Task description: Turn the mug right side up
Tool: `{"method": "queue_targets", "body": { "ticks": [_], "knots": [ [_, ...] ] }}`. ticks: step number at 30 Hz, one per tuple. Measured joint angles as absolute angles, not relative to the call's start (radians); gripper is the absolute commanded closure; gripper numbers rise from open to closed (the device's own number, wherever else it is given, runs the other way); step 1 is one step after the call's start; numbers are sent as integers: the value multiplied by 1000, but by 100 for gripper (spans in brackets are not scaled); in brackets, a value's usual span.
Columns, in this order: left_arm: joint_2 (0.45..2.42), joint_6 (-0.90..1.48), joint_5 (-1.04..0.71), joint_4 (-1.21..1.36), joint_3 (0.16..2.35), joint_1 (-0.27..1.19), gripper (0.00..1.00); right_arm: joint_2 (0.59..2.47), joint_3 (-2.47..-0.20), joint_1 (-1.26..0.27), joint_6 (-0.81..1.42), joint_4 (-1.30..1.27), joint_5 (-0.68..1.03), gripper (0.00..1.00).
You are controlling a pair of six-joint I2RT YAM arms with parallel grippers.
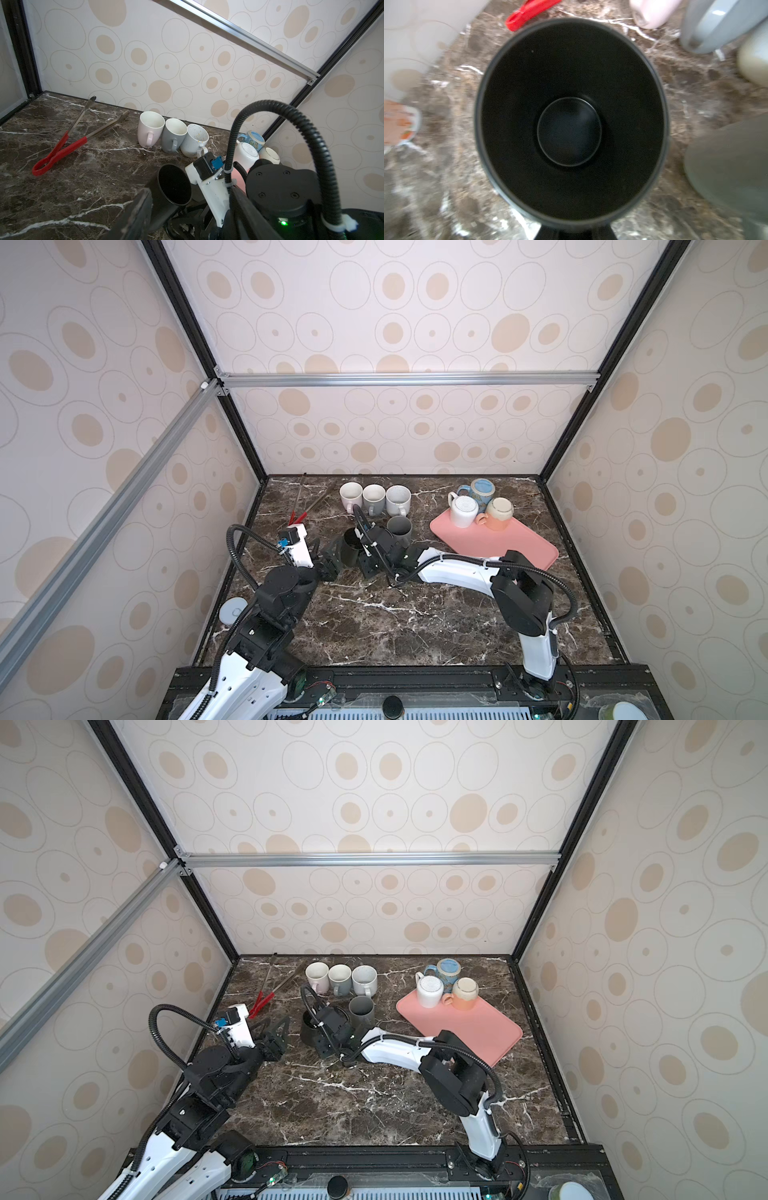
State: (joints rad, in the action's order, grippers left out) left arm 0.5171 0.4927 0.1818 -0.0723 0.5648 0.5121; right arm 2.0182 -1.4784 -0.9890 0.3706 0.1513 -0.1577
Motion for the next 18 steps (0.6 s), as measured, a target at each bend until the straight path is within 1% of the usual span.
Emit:
{"method": "queue_targets", "body": {
  "ticks": [11, 18],
  "knots": [
    [486, 493, 193, -100, 555, 512, 40, 2134, -1599, -986, 323, 336, -397, 100],
    [486, 493, 194, -111, 554, 512, 39, 2156, -1642, -980, 334, 387, -455, 100]
  ]
}}
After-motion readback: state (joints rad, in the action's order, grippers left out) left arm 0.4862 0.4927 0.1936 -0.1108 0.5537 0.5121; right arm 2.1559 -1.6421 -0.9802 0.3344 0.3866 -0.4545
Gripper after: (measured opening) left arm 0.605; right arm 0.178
